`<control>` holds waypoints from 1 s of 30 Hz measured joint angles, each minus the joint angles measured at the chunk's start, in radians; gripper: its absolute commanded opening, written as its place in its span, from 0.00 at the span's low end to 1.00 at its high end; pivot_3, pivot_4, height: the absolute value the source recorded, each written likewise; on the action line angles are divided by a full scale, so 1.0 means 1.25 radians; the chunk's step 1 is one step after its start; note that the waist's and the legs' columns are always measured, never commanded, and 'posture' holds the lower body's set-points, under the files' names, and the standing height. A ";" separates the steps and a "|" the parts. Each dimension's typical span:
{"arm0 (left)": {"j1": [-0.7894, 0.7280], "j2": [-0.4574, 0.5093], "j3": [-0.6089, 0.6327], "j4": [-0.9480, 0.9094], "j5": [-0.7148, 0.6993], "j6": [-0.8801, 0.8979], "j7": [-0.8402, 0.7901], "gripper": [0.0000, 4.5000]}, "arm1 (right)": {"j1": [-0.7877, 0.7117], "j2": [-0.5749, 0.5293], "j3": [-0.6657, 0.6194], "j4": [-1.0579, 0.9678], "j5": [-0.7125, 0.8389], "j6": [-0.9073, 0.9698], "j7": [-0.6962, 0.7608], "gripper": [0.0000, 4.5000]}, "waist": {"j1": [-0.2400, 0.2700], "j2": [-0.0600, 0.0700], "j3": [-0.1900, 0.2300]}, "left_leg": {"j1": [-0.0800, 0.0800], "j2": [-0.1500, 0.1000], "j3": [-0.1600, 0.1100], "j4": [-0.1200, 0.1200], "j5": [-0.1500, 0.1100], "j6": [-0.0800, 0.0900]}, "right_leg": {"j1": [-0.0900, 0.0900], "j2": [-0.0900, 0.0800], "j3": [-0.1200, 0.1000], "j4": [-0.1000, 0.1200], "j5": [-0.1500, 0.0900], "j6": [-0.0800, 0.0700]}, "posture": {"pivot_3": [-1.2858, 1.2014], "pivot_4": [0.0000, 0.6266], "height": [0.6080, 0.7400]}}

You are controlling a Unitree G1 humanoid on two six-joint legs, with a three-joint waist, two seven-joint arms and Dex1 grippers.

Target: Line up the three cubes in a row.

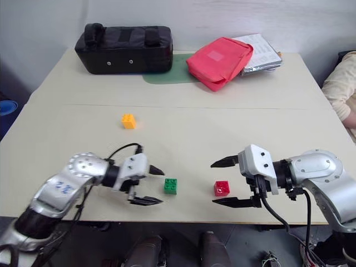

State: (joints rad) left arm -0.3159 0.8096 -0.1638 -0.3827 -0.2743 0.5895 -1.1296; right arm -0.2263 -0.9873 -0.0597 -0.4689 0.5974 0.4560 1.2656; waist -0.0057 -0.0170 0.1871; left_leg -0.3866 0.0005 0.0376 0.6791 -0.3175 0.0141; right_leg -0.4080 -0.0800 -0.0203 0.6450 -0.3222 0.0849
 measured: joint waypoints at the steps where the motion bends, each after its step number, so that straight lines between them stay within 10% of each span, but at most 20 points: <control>1: 0.041 0.023 0.049 0.000 -0.017 -0.010 -0.007 0.99 | -0.010 0.005 0.002 0.011 -0.001 -0.001 0.001 1.00 | -0.002 0.000 0.000 | 0.000 0.000 0.000 0.000 0.000 0.000 | 0.000 0.000 0.000 0.000 0.000 0.000 | 0.52 0.24 1.00; 14: 0.449 0.077 0.577 0.131 -0.064 -0.146 0.001 0.99 | -0.120 0.066 0.036 0.131 -0.021 -0.036 0.023 1.00 | 0.001 0.000 0.000 | 0.000 0.000 0.000 -0.003 -0.003 0.003 | 0.000 -0.003 -0.001 -0.003 0.000 -0.001 | 0.52 0.24 1.00; 30: -0.092 -0.123 0.352 0.046 -0.110 0.386 0.509 0.99 | -0.219 0.121 0.062 0.173 -0.040 -0.027 -0.039 1.00 | 0.004 0.000 0.000 | -0.002 -0.002 0.000 -0.003 0.000 -0.001 | -0.001 -0.001 -0.002 0.002 0.000 0.001 | 0.52 0.24 1.00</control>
State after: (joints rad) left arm -0.4308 0.6555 0.2759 -0.3258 -0.4117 1.0717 -0.4932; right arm -0.5004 -0.8364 0.0176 -0.2530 0.5476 0.4219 1.2165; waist -0.0006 -0.0176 0.1868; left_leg -0.3885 -0.0021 0.0372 0.6757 -0.3180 0.0125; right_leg -0.4096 -0.0816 -0.0225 0.6473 -0.3217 0.0859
